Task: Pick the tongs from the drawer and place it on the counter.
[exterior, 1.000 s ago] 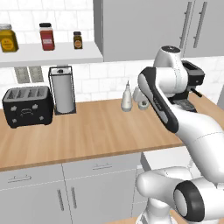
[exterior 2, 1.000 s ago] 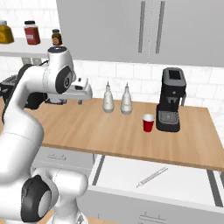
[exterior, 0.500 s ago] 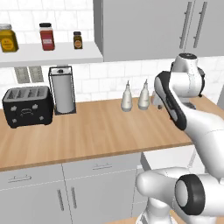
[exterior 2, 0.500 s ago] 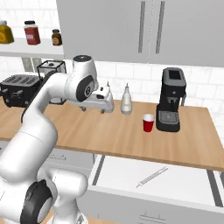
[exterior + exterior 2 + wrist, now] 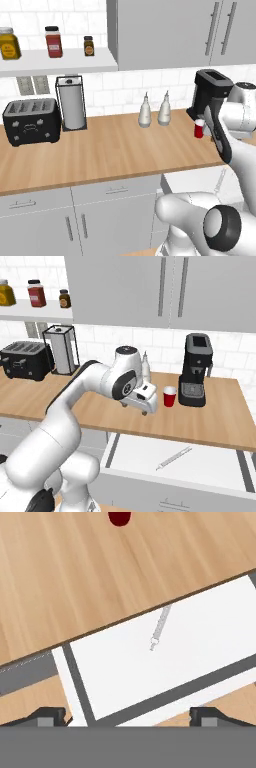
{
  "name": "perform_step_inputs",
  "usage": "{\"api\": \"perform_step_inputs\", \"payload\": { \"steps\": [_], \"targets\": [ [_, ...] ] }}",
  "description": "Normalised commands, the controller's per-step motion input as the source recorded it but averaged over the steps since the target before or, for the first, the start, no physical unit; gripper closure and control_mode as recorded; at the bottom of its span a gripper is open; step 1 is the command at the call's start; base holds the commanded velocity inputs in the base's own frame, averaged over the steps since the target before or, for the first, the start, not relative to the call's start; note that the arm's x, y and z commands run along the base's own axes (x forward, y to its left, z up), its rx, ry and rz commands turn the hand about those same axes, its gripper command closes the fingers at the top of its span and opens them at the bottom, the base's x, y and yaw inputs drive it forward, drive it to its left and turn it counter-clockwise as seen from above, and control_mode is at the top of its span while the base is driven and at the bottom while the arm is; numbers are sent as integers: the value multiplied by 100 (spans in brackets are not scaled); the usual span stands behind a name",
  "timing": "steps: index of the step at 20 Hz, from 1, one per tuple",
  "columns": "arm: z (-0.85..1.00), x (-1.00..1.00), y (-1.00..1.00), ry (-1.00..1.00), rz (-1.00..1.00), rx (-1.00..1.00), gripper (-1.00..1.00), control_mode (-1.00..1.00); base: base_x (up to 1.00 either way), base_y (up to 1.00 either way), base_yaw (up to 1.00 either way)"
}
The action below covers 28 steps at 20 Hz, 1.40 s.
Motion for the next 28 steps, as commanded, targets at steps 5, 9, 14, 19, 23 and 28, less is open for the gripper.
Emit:
{"api": "perform_step_inputs", "payload": {
  "steps": [5,9,14,19,23,28],
  "targets": [
    [-64,-6,-100,8,-19,8,-100,-100,0,0,0],
    [-47,0,-96,1,0,17,-100,-100,0,0,0],
    [-43,-2,-57,0,16,10,-100,-100,0,0,0],
    [-50,0,-8,0,22,0,-100,-100,0,0,0],
    [-56,0,0,0,18,-6,-100,-100,0,0,0],
    [-43,1,0,-1,13,-4,-100,-100,0,0,0]
  ]
}}
